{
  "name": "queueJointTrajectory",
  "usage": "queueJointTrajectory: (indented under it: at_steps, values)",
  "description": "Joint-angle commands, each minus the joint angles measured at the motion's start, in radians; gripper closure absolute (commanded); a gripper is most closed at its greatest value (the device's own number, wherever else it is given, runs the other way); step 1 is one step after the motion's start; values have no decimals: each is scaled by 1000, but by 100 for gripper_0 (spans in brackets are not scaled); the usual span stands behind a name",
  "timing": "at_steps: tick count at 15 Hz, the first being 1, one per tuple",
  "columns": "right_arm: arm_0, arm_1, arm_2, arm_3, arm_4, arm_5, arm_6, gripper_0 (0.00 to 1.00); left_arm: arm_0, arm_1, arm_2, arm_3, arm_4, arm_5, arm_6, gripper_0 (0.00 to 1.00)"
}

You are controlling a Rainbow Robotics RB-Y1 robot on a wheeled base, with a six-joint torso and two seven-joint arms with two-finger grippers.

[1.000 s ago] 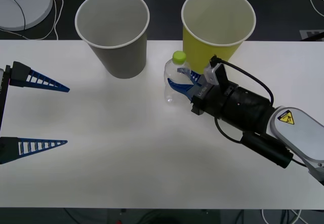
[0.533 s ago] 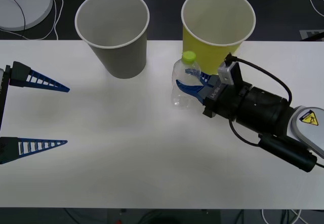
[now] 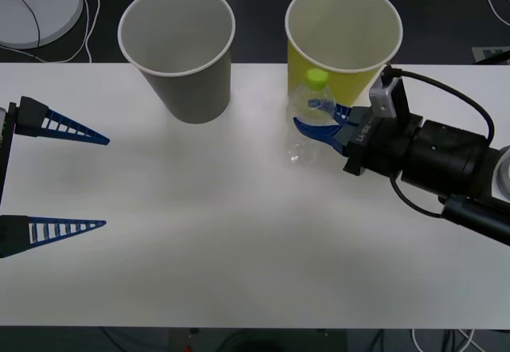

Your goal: Put the can into the green bin and the plastic bottle into the gray bin

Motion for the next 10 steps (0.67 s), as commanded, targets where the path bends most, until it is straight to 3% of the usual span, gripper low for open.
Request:
queueJointTrajectory:
  at_steps: [1, 10]
  values:
    - [0, -19, -60, 0, 7, -97, -72, 100, 0, 0, 0, 0, 0, 0, 0, 0]
    - [0, -88, -261, -55, 7, -345, -233, 100, 0, 0, 0, 0, 0, 0, 0, 0]
